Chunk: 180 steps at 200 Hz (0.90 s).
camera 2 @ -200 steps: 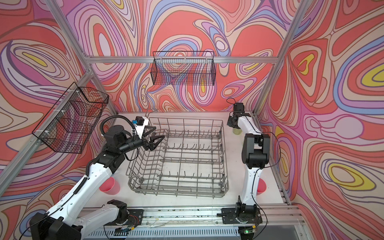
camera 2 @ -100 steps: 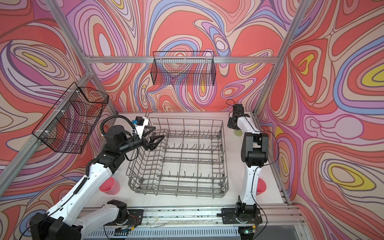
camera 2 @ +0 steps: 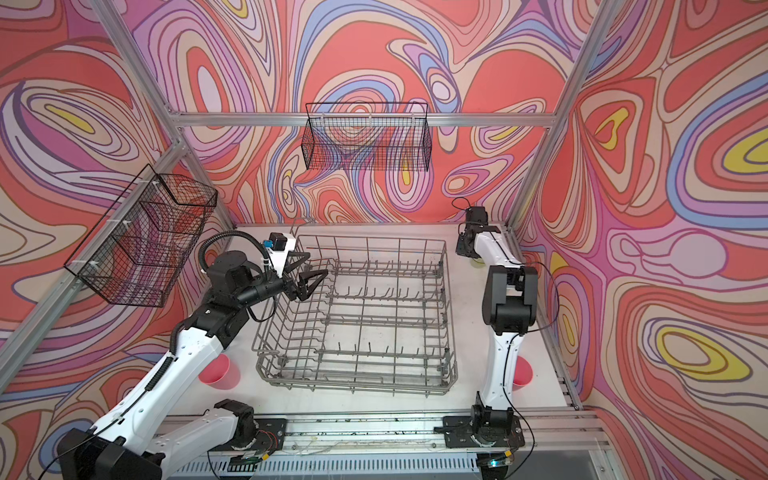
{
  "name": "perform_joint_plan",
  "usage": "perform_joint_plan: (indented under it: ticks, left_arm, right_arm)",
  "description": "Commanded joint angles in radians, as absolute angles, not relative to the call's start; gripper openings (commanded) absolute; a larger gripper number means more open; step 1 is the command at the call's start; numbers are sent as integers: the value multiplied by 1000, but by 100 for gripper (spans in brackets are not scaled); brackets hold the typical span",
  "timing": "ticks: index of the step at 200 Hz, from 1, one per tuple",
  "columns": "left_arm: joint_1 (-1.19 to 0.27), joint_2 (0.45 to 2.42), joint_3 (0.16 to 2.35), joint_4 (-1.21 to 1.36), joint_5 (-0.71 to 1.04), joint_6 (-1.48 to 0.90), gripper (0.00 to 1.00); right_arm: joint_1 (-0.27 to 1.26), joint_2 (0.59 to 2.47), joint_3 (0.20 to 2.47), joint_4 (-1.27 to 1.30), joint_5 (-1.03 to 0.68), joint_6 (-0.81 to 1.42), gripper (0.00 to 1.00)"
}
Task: Load the cups into the dish rack
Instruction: 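Close the right gripper on the green glass and lift it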
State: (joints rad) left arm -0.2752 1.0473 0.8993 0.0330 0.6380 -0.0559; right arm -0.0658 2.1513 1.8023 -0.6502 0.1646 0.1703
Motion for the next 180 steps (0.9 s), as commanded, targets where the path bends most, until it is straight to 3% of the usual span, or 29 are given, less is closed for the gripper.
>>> perform_joint_plan:
  ticks: [1,126,180]
  left_arm:
    - [-279,1029,884,47,630,-54,88]
    - [-279,1023,848,154,559,-164,91]
    - [-286,1050,917,113,471,-263,93]
  right_arm:
    - [-51,2034,1795,-648,196,160,0]
    - [38,1583,1558,-568,182,212,0]
    - [132,1474,1536,-507,-84,188,0]
